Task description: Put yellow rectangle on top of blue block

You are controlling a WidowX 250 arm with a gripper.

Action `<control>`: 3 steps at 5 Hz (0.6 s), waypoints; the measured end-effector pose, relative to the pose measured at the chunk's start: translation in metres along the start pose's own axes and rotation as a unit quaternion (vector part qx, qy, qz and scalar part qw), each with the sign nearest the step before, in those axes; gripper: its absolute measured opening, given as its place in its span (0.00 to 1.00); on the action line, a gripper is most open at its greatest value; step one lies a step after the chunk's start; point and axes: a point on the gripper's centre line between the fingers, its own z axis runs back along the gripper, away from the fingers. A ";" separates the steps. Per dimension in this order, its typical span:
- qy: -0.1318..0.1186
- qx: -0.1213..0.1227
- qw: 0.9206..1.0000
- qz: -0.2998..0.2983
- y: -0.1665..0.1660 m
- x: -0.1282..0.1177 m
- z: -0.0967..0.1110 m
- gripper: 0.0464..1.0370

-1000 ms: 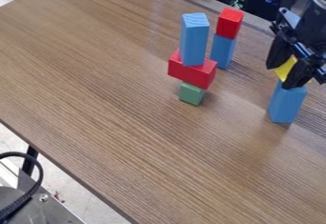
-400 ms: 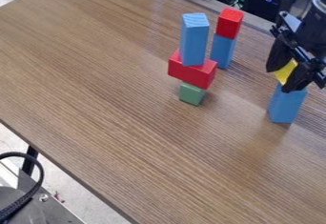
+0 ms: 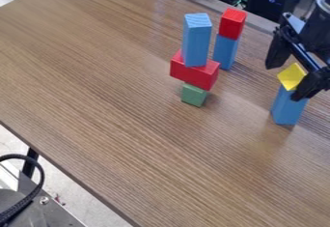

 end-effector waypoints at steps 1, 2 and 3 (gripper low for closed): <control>-0.007 0.001 1.000 0.001 0.002 0.004 0.005 0.96; -0.042 -0.002 0.999 0.005 0.004 0.020 0.026 0.96; -0.069 -0.003 0.998 0.011 0.009 0.032 0.044 0.96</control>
